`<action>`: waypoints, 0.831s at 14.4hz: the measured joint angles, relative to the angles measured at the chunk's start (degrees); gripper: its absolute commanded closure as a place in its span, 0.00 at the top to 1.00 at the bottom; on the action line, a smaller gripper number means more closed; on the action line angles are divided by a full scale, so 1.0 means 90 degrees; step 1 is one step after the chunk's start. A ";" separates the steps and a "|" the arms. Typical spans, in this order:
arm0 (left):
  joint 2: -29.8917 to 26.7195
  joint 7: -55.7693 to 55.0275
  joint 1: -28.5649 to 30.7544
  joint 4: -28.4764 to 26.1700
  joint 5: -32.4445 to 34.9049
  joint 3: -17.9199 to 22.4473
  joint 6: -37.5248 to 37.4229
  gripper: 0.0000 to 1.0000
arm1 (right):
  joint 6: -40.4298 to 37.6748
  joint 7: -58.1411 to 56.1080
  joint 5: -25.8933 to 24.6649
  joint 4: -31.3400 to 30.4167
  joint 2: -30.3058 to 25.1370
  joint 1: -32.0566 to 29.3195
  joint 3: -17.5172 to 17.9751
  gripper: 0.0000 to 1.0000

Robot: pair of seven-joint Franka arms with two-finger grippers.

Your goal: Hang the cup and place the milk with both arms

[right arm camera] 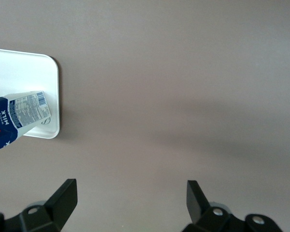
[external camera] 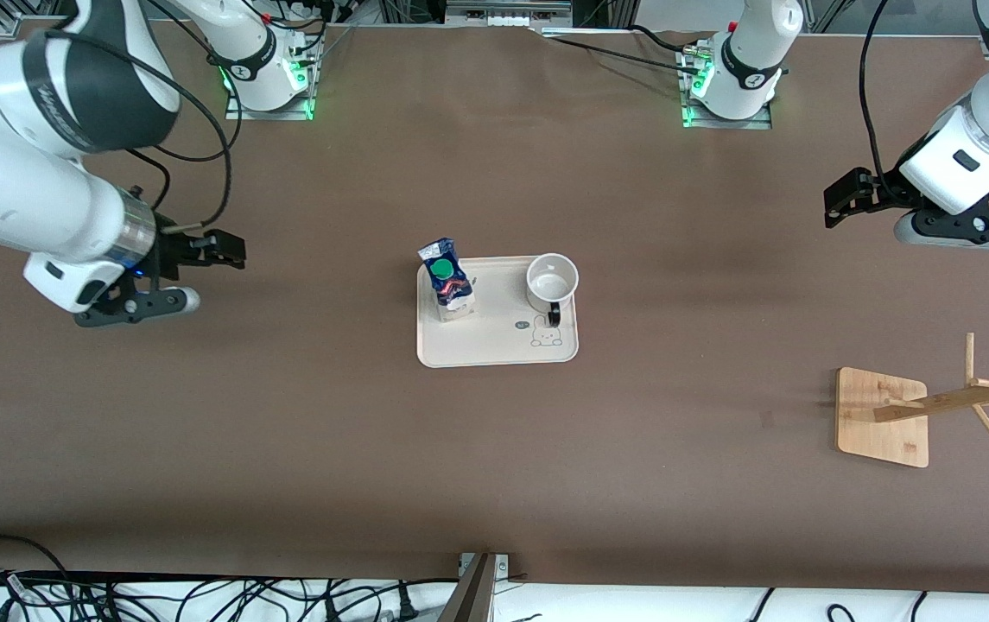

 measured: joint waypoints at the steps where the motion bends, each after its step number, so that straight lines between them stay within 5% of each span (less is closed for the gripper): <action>1: 0.0000 0.0000 0.0000 0.0000 0.0000 0.0000 0.0000 1.00 | 0.0109 0.0000 0.0002 -0.0004 0.0085 0.0082 0.0003 1.00; 12: 0.0353 0.0000 0.0013 0.0352 0.0000 0.0050 -0.0066 1.00 | 0.0696 -0.0012 0.0037 -0.0012 0.0738 0.1736 0.0042 1.00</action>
